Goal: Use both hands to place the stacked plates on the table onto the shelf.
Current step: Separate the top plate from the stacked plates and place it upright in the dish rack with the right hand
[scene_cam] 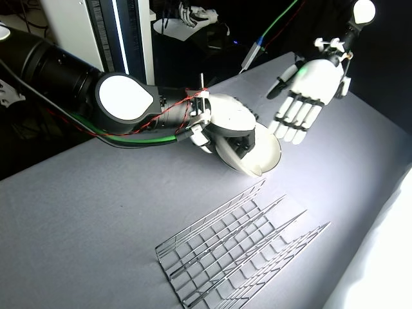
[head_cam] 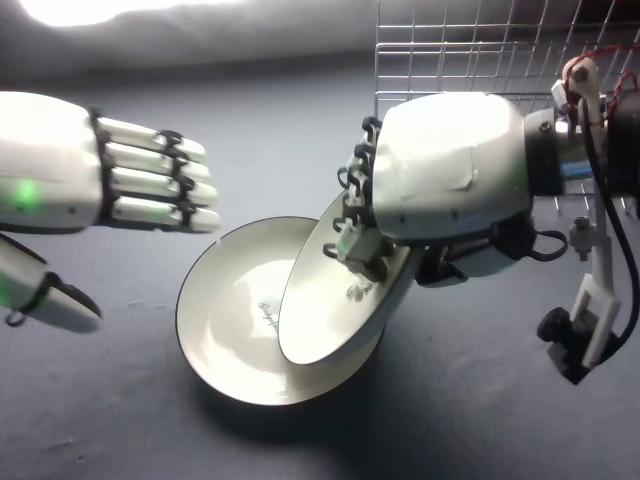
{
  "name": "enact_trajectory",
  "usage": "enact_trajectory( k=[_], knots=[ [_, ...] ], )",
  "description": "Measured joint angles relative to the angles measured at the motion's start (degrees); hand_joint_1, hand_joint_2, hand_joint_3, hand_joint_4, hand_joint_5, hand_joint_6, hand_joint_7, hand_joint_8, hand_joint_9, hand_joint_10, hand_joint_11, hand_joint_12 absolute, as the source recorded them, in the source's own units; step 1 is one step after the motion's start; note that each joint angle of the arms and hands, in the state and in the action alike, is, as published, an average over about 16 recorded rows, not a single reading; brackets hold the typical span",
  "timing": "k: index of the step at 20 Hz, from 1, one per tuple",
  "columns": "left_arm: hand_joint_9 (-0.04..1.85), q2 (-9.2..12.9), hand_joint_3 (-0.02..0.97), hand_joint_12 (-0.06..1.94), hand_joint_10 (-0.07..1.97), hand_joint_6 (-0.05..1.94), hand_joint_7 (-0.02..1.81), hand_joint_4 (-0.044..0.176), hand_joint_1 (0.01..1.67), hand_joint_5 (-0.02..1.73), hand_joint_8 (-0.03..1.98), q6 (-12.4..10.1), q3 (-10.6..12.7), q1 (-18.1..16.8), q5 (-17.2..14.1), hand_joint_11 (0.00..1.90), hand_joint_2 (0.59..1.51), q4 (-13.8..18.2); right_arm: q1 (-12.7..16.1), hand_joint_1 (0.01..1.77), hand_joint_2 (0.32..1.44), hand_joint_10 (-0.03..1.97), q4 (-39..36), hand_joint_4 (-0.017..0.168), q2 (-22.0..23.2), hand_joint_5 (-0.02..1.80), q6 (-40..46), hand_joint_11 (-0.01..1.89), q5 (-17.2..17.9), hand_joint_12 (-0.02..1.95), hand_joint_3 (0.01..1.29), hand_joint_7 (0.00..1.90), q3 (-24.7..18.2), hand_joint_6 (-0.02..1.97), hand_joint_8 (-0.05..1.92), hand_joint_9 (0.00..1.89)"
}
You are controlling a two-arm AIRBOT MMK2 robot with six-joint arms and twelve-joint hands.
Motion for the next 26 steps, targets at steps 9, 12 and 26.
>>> enact_trajectory(
  k=[9,12,26],
  knots=[
    [0.02,5.56,0.018,0.01,0.01,0.01,0.01,0.001,0.02,0.02,0.02,0.96,0.57,-0.49,2.21,0.02,1.178,1.03,2.92,1.32,0.97,0.97,12.33,-0.001,1.79,0.96,0.18,0.84,-0.60,1.05,0.01,1.09,-1.72,0.88,0.64,1.02],
    [0.02,6.62,0.018,0.01,0.01,0.01,0.02,0.001,0.02,0.02,0.02,1.23,1.04,-0.55,2.31,0.02,1.176,1.30,4.11,1.33,0.97,0.97,16.98,-0.001,2.07,0.97,0.34,0.84,-0.50,1.05,0.01,1.09,-1.85,0.91,0.68,1.02],
    [0.02,8.13,0.019,0.01,0.01,0.01,0.02,0.001,0.02,0.02,0.02,2.61,4.64,1.82,2.09,0.02,1.174,-0.94,9.90,1.35,0.97,0.96,42.79,-0.002,1.85,0.99,1.74,0.84,-5.46,1.06,0.01,1.10,-2.05,0.91,0.69,1.03]
  ],
)
